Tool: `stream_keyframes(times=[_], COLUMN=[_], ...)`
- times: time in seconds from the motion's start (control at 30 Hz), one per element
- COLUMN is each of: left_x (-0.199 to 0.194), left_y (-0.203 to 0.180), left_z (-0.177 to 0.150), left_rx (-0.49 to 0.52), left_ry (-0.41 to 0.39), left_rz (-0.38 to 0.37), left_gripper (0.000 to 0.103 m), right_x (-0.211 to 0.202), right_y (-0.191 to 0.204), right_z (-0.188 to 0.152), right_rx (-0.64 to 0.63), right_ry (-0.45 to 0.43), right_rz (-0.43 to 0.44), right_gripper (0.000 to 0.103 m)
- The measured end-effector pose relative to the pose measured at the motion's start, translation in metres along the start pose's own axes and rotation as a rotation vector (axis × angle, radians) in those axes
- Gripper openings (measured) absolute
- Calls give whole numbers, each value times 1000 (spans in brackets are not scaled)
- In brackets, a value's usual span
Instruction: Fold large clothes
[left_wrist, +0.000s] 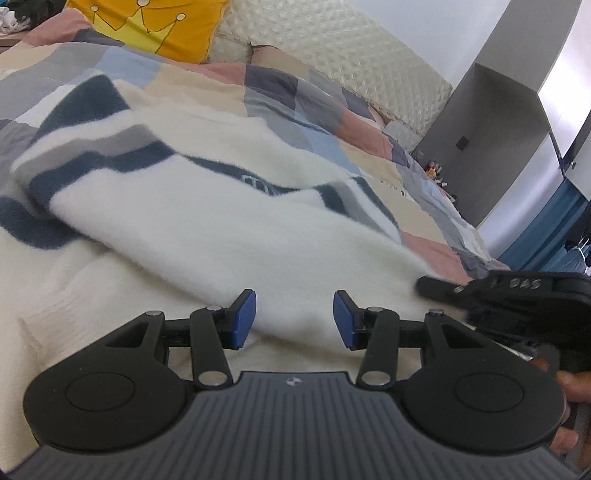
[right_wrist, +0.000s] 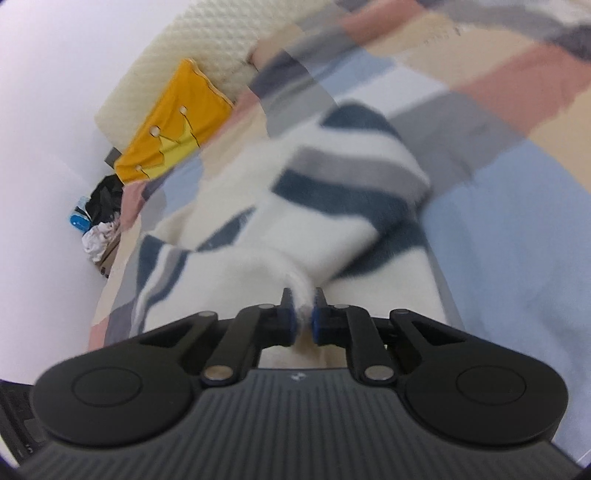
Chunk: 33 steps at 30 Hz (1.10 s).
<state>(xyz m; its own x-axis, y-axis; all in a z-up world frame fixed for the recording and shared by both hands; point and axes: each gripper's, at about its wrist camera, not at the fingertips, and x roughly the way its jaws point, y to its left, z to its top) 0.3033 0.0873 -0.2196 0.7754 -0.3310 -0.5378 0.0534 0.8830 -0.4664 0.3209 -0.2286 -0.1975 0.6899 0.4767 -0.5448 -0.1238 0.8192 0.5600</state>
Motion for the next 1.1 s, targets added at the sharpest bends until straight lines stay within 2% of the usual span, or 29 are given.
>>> stream_keyframes(times=[0.1, 0.17, 0.33, 0.53, 0.8, 0.87, 1.0, 1.1], left_x=[-10, -16, -21, -26, -51, -60, -82, -99], left_y=[2, 3, 14, 23, 27, 29, 31, 31], left_z=[1, 0, -4, -4, 0, 0, 2, 2], left_rx=[0, 3, -44, -61, -63, -77, -81, -67], left_ry=[-24, -35, -24, -20, -11, -13, -19, -18], left_rz=[5, 15, 31, 57, 68, 68, 75, 87], left_gripper=[52, 52, 52, 52, 52, 52, 52, 52], right_x=[-7, -6, 13, 26, 16, 9, -6, -19], right_y=[-4, -11, -37, -54, -48, -45, -38, -36], right_z=[7, 8, -3, -13, -13, -14, -17, -22], right_rx=[6, 17, 91, 162, 127, 102, 44, 28], right_ry=[-17, -13, 62, 103, 91, 83, 79, 75], right_rz=[3, -41, -132, -136, -113, -120, -134, -141], right_gripper=[11, 11, 11, 11, 16, 21, 24, 46])
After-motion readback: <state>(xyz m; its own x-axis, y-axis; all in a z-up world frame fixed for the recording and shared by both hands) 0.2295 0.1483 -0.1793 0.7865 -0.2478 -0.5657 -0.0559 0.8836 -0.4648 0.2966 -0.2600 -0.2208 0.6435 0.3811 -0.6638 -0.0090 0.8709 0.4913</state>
